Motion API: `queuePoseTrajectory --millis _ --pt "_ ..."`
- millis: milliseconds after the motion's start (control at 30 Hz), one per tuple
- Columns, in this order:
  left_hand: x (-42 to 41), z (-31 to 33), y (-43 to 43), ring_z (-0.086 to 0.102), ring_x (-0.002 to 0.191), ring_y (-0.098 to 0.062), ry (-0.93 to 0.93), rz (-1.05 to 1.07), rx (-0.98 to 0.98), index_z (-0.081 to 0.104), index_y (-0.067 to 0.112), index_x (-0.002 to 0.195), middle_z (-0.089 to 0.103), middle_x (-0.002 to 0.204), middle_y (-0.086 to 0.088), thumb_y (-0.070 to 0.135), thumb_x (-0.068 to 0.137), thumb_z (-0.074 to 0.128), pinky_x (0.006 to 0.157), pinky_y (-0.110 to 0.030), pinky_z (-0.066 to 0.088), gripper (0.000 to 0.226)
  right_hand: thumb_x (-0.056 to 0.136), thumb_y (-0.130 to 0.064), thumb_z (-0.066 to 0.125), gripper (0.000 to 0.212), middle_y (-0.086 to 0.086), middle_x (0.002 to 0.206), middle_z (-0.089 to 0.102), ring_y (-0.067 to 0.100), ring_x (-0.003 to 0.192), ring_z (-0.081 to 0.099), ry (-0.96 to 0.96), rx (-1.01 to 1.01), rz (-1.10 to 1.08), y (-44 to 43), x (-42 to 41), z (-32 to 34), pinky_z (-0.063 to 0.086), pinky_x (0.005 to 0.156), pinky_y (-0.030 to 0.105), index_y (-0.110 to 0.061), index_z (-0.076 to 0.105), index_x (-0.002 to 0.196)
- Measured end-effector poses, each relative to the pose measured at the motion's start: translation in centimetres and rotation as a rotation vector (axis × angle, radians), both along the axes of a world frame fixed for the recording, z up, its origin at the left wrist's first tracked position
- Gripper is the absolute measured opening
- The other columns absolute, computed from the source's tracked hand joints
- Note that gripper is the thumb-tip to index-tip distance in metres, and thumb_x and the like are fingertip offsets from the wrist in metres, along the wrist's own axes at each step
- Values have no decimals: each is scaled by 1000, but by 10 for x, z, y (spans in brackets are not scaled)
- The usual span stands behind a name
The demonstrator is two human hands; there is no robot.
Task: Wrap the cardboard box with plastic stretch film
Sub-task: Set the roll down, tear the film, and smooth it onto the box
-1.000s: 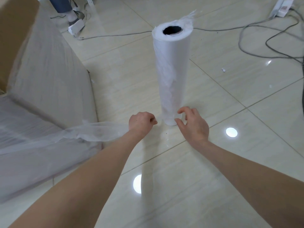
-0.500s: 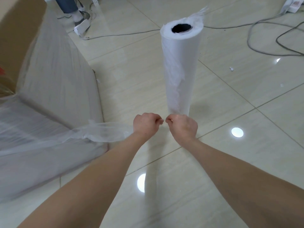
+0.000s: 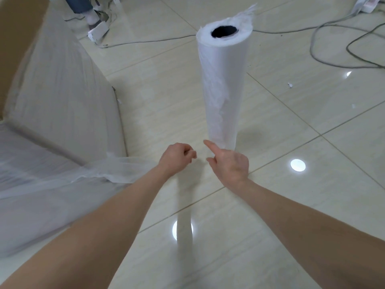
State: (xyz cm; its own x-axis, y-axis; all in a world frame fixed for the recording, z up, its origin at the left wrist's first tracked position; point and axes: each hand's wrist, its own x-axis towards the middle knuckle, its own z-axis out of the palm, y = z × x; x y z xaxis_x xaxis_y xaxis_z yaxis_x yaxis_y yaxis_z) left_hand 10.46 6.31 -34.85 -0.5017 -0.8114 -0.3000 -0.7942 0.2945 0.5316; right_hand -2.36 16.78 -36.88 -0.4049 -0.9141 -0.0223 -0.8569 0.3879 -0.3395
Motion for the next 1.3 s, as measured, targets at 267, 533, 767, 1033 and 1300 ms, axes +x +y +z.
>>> queuePoseTrajectory --millis 267,533,767,1033,1300 --pt "7 7 3 59 64 -12 82 2 16 67 28 70 64 65 8 26 83 53 60 -27 45 20 97 -29 43 25 3 102 67 26 95 63 -69 131 -50 -33 14 3 35 66 27 -37 62 111" --pt "-15 -3 7 44 122 -18 -247 -305 -427 47 28 135 59 125 10 47 83 48 103 -40 27 55 93 -30 47 23 1 91 67 26 88 65 -87 78 -162 -22 16 -4 34 61 26 -33 70 91" --pt "-20 -4 3 62 92 -19 -233 -129 -374 72 29 94 72 92 5 32 93 50 85 -31 34 22 96 -29 43 26 -3 91 66 23 84 62 -76 108 -181 -16 7 -2 35 62 26 -34 68 93" --pt "14 12 -29 65 97 -29 -223 359 -298 73 17 95 71 101 -9 31 91 56 82 -33 50 22 88 -15 43 28 -1 90 67 24 75 56 -63 115 -208 -7 -4 0 34 61 26 -28 68 89" --pt "-2 34 -17 44 129 -19 96 207 69 37 21 143 44 144 -1 25 83 56 103 -29 35 64 92 -21 46 51 3 114 61 28 103 59 -41 68 76 -13 30 16 40 73 34 -28 31 140"
